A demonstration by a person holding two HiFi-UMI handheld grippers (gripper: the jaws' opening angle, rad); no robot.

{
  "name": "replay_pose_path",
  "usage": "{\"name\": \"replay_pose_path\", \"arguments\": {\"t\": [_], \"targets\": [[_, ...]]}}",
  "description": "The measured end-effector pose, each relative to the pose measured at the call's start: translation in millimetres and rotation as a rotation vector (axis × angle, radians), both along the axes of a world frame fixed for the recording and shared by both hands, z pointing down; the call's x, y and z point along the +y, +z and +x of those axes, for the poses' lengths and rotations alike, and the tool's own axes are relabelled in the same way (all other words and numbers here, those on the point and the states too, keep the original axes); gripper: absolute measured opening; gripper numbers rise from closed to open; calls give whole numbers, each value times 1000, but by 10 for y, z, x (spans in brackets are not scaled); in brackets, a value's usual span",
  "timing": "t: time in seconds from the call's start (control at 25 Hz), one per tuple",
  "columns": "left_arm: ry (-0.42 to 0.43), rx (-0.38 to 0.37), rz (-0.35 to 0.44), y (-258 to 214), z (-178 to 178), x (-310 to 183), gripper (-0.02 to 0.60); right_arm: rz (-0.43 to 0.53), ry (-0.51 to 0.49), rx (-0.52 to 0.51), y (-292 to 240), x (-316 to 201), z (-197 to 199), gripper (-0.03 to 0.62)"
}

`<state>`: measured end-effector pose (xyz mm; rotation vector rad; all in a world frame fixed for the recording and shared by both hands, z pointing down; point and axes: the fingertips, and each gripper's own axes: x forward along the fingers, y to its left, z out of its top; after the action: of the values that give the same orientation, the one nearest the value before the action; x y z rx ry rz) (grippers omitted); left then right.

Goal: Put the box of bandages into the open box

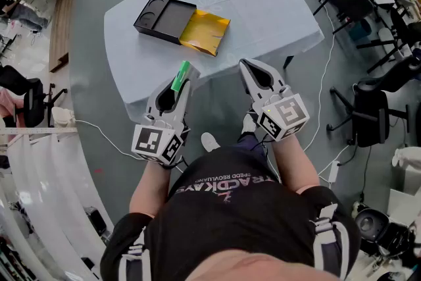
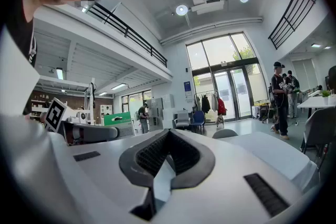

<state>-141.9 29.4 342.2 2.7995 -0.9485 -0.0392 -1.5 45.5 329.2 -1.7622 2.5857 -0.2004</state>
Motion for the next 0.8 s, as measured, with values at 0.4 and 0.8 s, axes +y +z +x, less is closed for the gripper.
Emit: {"name": "replay_pose_path", "arguments": {"t": [0.4,0.8], "targets": [[-1,5,6,-19,-11,1,104,10,-4,-1,-18,-3,-10,11],[10,1,10,-11,-16,-25,104,14,-32,-5,-22,-33,-75,12]]}}
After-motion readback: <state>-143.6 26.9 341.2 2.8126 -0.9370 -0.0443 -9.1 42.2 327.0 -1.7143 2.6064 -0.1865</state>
